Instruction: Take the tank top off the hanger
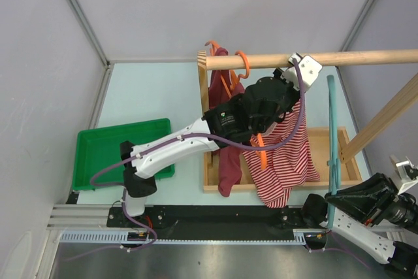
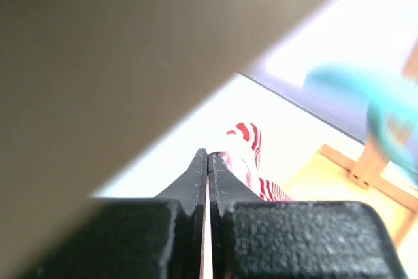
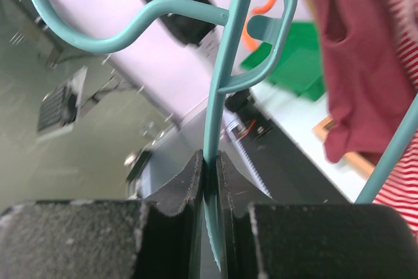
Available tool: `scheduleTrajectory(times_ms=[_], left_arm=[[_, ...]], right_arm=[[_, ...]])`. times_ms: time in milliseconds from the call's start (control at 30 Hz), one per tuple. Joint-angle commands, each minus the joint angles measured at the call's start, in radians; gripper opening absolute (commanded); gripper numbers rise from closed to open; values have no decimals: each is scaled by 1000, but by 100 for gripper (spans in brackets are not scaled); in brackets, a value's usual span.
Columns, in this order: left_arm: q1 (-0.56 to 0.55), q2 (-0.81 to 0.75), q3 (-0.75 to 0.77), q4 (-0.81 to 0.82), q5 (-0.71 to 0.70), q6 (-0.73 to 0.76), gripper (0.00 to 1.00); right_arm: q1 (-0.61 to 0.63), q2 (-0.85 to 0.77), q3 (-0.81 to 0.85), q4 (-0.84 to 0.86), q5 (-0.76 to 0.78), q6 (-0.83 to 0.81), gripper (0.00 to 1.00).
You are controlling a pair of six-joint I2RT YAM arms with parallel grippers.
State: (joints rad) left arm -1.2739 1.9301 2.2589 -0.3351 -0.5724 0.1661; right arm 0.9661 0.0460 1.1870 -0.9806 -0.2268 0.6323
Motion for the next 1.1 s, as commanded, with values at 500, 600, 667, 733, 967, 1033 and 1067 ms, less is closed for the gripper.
scheduleTrajectory(times_ms=[500, 600, 667, 733, 967, 1033, 1067], left_arm=[[-50, -206, -153, -22, 244, -99, 0], [-58, -215, -163, -22, 249, -106, 0], [-62, -221, -168, -24, 247, -106, 0], [-67, -224, -177, -24, 247, -108, 0], [-77, -232, -200, -22, 243, -112, 0], [-81, -237, -208, -21, 243, -114, 0], [-82, -238, -209, -21, 243, -115, 0]], right_arm=[[83, 63, -96, 306, 497, -141, 0], [108, 124, -67, 329, 560, -106, 0], [117, 159, -31, 339, 598, -88, 0], [117, 207, -1, 347, 627, -62, 0], [128, 281, 59, 422, 782, -28, 0], [138, 284, 60, 434, 858, -22, 0], [144, 285, 59, 439, 885, 4, 0]])
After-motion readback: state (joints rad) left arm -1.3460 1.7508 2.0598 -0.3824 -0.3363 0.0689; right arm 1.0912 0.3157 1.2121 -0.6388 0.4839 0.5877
